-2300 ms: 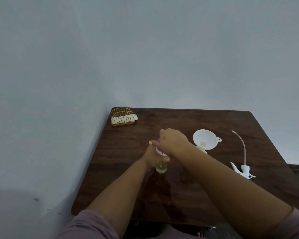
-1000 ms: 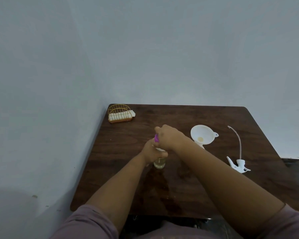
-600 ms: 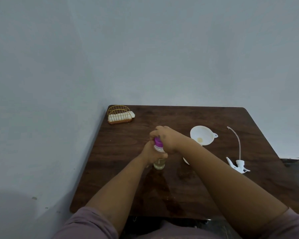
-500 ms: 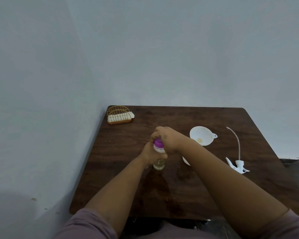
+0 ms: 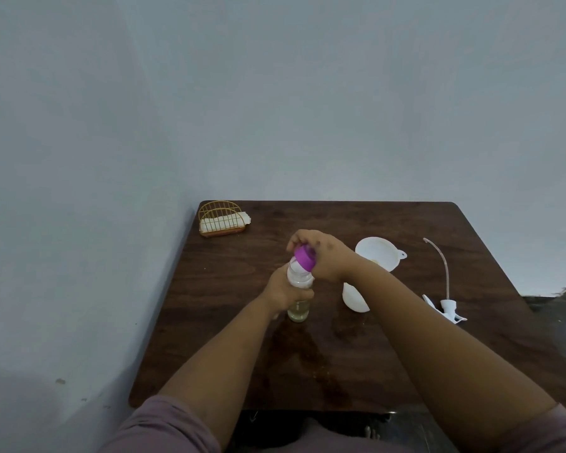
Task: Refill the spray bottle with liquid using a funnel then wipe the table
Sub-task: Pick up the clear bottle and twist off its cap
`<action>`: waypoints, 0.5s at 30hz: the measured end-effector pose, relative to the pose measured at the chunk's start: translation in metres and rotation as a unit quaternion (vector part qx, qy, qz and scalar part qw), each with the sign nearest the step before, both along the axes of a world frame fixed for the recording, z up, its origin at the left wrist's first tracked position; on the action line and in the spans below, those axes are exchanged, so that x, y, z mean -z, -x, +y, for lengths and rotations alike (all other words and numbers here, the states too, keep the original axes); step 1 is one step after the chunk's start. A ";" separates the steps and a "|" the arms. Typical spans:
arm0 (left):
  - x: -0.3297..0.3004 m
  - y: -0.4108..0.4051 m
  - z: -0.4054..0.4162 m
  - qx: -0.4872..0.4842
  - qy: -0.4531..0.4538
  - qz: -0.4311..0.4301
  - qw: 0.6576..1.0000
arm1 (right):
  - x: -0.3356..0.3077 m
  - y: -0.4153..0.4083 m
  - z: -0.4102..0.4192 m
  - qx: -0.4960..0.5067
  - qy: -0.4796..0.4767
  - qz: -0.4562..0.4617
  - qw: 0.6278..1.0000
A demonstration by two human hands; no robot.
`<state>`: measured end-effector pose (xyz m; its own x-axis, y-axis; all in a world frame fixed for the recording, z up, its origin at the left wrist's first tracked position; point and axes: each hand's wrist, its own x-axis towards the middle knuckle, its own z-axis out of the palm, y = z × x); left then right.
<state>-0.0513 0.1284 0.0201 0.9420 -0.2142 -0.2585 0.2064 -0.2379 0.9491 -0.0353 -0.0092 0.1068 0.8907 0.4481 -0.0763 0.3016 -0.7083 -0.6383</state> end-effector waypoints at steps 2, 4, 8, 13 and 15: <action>0.000 0.001 -0.001 -0.006 0.008 0.000 1.000 | 0.004 0.003 -0.005 0.028 -0.035 0.002 0.999; 0.003 0.002 -0.002 -0.013 0.017 0.002 1.000 | 0.009 0.007 -0.011 0.075 -0.076 0.022 0.994; 0.004 0.000 -0.004 -0.026 0.030 0.023 0.999 | 0.013 0.016 -0.018 0.126 -0.168 0.087 0.974; 0.007 0.003 -0.006 -0.062 0.038 0.036 0.997 | 0.024 0.026 -0.023 0.164 -0.236 0.111 0.951; 0.008 0.005 -0.007 -0.073 0.038 0.038 0.996 | 0.027 0.030 -0.025 0.175 -0.256 0.110 0.944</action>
<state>-0.0559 0.1218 0.0123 0.9431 -0.0976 -0.3180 0.3049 -0.1284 0.9437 -0.0654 -0.0341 0.0795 0.9790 0.1569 -0.1300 -0.0739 -0.3208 -0.9442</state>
